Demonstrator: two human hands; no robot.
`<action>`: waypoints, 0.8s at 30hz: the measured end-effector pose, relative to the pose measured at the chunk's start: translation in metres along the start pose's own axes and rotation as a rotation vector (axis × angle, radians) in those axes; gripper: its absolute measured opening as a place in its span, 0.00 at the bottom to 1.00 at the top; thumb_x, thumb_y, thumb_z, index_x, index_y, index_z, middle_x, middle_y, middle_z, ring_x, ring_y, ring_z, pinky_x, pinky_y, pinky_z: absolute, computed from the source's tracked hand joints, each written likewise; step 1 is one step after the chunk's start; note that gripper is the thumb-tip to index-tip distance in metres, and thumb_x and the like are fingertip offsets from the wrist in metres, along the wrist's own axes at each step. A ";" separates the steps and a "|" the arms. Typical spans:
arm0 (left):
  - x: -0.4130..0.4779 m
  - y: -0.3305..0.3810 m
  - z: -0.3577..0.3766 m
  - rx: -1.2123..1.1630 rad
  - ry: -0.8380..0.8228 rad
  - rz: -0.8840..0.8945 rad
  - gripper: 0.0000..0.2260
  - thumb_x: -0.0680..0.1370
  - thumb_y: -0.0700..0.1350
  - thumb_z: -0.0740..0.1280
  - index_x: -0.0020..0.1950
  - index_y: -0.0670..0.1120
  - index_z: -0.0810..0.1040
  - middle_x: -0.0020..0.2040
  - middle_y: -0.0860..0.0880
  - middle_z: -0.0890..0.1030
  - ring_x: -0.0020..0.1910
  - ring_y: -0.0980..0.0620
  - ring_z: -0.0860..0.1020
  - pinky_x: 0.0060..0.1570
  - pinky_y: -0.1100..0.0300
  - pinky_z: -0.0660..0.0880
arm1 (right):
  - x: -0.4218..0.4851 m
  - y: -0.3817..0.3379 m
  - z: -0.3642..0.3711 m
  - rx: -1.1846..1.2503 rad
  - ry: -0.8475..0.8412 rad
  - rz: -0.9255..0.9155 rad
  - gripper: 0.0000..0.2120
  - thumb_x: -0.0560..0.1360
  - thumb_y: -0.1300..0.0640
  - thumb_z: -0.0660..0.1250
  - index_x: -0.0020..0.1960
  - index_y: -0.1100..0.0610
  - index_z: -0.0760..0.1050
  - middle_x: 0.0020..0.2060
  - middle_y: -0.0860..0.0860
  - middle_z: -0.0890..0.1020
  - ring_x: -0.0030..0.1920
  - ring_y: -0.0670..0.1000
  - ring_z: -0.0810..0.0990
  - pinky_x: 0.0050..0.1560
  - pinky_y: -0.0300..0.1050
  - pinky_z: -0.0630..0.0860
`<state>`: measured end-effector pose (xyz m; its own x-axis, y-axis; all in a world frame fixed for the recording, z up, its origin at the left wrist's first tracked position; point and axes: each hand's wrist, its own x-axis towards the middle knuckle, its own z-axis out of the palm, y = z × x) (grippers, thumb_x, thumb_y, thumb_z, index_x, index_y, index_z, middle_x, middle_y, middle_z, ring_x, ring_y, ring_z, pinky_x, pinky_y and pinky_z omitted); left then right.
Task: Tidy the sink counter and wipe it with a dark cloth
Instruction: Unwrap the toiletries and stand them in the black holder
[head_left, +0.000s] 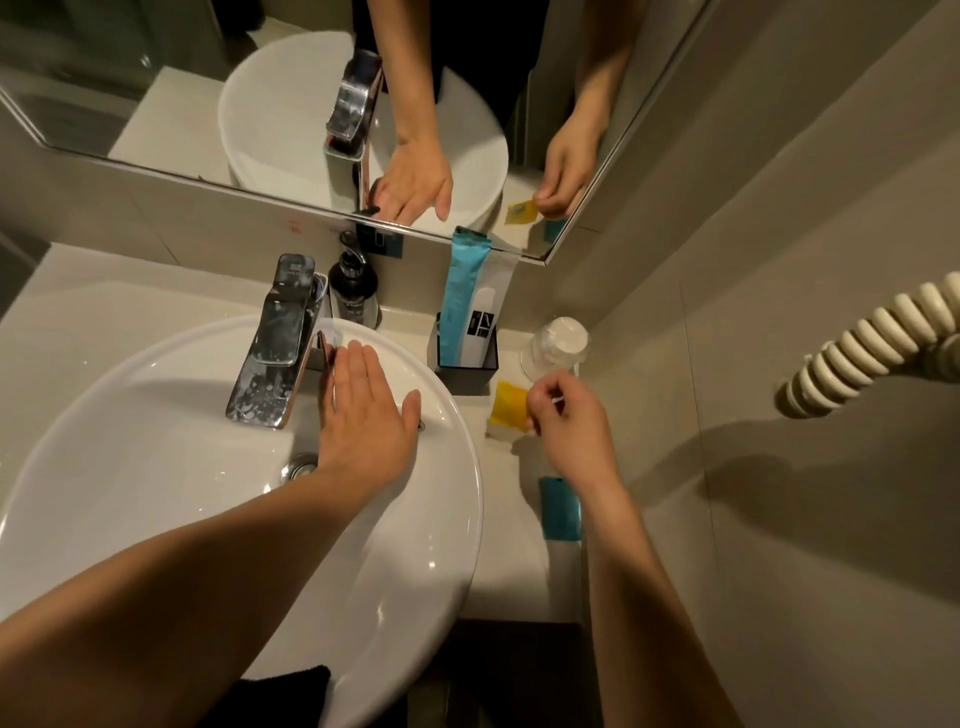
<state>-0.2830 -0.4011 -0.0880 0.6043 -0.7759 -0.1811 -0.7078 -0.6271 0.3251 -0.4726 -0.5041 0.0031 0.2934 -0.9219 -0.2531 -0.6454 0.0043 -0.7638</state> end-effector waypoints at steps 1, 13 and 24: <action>0.000 0.000 0.000 -0.004 -0.001 -0.001 0.36 0.83 0.61 0.48 0.82 0.40 0.40 0.84 0.41 0.43 0.83 0.43 0.41 0.80 0.47 0.42 | 0.004 -0.015 -0.004 0.041 0.034 -0.060 0.06 0.83 0.57 0.63 0.49 0.53 0.76 0.43 0.51 0.81 0.43 0.49 0.80 0.42 0.39 0.76; 0.000 0.000 -0.002 -0.011 -0.006 0.012 0.36 0.84 0.61 0.48 0.82 0.40 0.40 0.84 0.41 0.43 0.83 0.43 0.41 0.79 0.48 0.42 | 0.064 -0.051 0.045 -0.217 0.009 -0.192 0.07 0.82 0.60 0.63 0.46 0.53 0.75 0.45 0.52 0.79 0.45 0.52 0.76 0.39 0.42 0.69; -0.001 -0.001 -0.003 -0.039 -0.024 0.000 0.36 0.83 0.62 0.47 0.82 0.42 0.37 0.84 0.43 0.41 0.82 0.45 0.39 0.80 0.46 0.43 | 0.088 -0.036 0.070 -0.428 -0.013 -0.014 0.07 0.77 0.53 0.73 0.54 0.51 0.87 0.53 0.52 0.74 0.58 0.54 0.73 0.50 0.45 0.71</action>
<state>-0.2820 -0.4001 -0.0855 0.5947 -0.7779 -0.2032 -0.6928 -0.6240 0.3615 -0.3743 -0.5579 -0.0329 0.3108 -0.9159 -0.2541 -0.8752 -0.1715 -0.4524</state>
